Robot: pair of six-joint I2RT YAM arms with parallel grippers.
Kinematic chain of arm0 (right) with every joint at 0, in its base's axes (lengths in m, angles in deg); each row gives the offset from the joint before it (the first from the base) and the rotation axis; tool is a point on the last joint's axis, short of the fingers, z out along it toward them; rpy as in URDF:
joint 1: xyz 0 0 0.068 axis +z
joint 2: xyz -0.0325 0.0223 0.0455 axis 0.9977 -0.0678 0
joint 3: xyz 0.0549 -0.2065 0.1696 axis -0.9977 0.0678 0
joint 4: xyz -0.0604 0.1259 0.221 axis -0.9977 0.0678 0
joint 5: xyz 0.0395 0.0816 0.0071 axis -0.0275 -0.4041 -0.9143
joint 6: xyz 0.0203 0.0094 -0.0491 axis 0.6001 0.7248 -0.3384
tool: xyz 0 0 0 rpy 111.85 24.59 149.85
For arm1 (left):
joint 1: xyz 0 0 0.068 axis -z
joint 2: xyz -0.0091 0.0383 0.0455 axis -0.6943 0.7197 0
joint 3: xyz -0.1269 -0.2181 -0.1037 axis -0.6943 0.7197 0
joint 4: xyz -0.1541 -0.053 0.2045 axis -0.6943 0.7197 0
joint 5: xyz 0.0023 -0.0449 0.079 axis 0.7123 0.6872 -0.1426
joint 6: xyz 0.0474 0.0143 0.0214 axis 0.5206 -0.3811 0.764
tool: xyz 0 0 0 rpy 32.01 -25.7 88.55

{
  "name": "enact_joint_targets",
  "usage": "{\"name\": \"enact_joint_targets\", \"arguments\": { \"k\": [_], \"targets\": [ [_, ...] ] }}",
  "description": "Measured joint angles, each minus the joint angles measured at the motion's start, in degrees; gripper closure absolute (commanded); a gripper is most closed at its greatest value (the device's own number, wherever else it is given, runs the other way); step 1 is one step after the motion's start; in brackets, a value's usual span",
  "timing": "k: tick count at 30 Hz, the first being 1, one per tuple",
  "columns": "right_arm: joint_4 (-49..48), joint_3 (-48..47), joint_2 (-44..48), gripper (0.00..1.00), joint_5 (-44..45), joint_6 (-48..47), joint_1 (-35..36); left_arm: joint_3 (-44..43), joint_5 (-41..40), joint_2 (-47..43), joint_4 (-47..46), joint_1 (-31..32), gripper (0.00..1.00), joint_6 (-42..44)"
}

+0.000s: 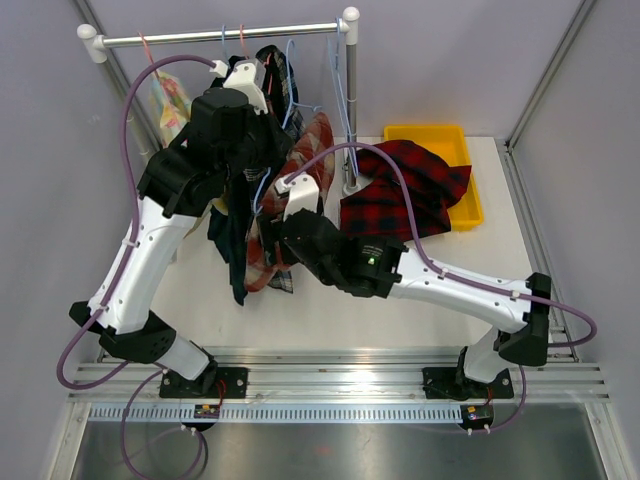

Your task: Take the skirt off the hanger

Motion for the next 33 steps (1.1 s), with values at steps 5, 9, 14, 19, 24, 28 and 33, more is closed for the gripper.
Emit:
{"name": "enact_joint_targets", "arguments": {
  "k": [5, 9, 14, 19, 24, 28, 33],
  "targets": [
    [-0.2, -0.4, -3.0, 0.61, 0.5, -1.3, 0.0, 0.0, 0.2, -0.9, 0.0, 0.0, 1.00, -0.2],
    [-0.3, -0.5, -3.3, 1.00, 1.9, -2.6, 0.0, 0.0, 0.3, -2.2, 0.0, 0.0, 1.00, -0.2],
    [0.2, 0.0, -2.5, 1.00, 2.7, -0.7, 0.0, 0.0, -0.1, -3.3, 0.0, 0.0, 1.00, 0.0],
    [0.8, 10.8, 6.4, 1.00, 3.1, 4.7, 0.8, 0.0, -1.5, -2.9, 0.9, 0.1, 1.00, 1.0],
    [4.8, 25.6, 20.4, 1.00, 5.7, 14.1, 5.3, -4.1, -3.2, 0.3, 5.0, 0.5, 1.00, 3.1],
    [10.2, 32.7, 28.4, 1.00, 8.9, 21.7, 9.4, -9.3, -4.1, 3.3, 7.6, 0.5, 1.00, 5.1],
    [20.5, 36.0, 34.4, 1.00, 12.6, 31.7, 14.0, -12.1, -5.9, 4.2, 7.4, 0.0, 1.00, 6.9]
  ]
}}
